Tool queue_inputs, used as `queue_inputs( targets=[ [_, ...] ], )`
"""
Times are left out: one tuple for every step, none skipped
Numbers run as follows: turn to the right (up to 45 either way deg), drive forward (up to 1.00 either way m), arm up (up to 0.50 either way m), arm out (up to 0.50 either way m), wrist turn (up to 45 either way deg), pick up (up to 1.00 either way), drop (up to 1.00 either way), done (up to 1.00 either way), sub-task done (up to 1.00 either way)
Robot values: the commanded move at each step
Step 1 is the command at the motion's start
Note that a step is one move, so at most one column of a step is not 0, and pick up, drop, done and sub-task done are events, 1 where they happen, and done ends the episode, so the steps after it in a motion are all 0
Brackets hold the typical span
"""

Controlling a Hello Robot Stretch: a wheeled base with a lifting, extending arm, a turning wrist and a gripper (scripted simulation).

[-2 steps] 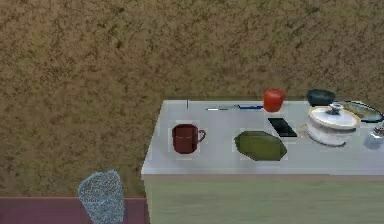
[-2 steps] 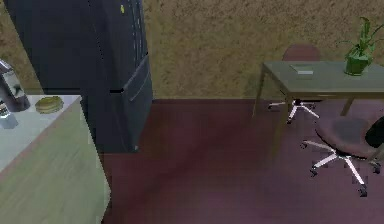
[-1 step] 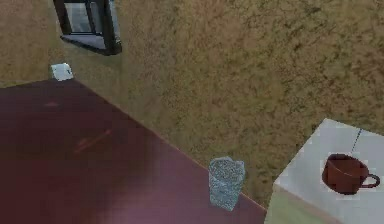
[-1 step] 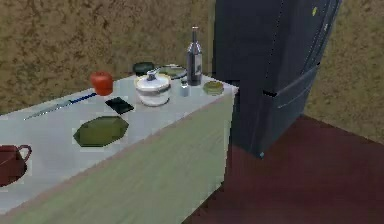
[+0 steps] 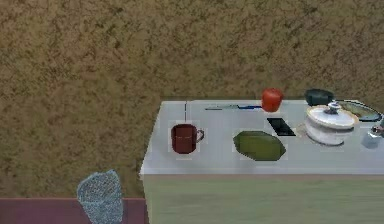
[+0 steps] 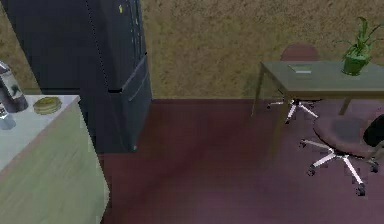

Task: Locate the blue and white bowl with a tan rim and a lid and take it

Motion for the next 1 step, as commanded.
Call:
queue_inputs(
  targets=[
    [45.0,0.0,0.0,0.0,0.0,0.0,0.0,0.0,0.0]
  ],
)
